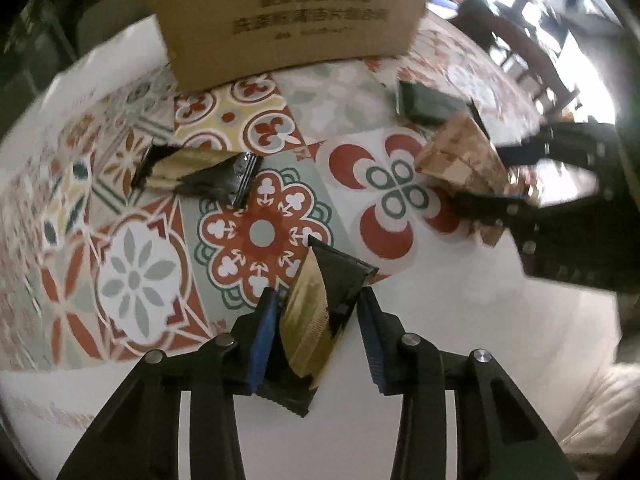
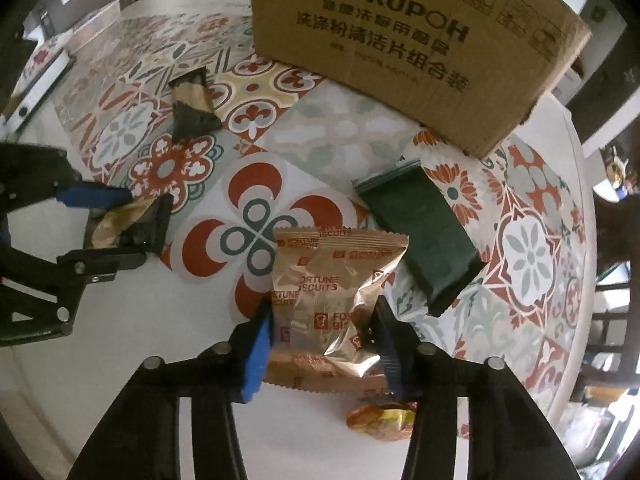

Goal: Organize snacks
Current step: 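Grasp the dark wrapped snack with left tool while right tool grasps Fortune Biscuits bag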

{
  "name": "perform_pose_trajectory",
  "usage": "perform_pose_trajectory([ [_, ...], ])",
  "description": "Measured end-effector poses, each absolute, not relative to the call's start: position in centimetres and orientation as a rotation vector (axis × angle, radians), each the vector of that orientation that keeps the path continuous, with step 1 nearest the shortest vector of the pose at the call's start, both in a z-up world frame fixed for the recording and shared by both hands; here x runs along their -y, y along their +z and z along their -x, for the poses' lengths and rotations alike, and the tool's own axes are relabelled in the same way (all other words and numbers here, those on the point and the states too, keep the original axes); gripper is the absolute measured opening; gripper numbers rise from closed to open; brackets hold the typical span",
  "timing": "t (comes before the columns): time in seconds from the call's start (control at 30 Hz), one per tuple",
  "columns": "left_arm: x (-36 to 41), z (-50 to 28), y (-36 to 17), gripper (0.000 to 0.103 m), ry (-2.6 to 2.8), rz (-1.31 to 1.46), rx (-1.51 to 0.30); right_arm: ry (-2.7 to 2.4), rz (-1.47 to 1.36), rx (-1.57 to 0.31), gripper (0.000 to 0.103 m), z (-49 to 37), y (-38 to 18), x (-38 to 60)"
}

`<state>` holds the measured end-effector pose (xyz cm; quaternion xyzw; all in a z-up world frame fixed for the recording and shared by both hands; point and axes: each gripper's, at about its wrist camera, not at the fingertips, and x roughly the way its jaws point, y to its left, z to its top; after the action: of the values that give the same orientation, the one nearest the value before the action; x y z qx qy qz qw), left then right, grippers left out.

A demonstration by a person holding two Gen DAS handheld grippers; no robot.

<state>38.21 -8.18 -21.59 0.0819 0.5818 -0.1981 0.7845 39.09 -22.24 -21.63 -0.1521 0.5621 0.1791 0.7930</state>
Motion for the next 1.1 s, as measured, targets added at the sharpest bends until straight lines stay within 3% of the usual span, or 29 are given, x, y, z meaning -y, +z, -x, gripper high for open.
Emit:
perform_pose_trajectory([
  [0.23, 7.6, -37.9, -20.0, 0.037, -0.366, -0.007, -1.238, 0.357, 0.222, -1.182, 0.047, -39.2, -19.8, 23.2],
  [1.1, 8.1, -37.2, -6.9, 0.037, -0.315, 0.076, -0.907, 0.309, 0.02, -0.903, 0.047, -36.9, -7.7, 25.0],
])
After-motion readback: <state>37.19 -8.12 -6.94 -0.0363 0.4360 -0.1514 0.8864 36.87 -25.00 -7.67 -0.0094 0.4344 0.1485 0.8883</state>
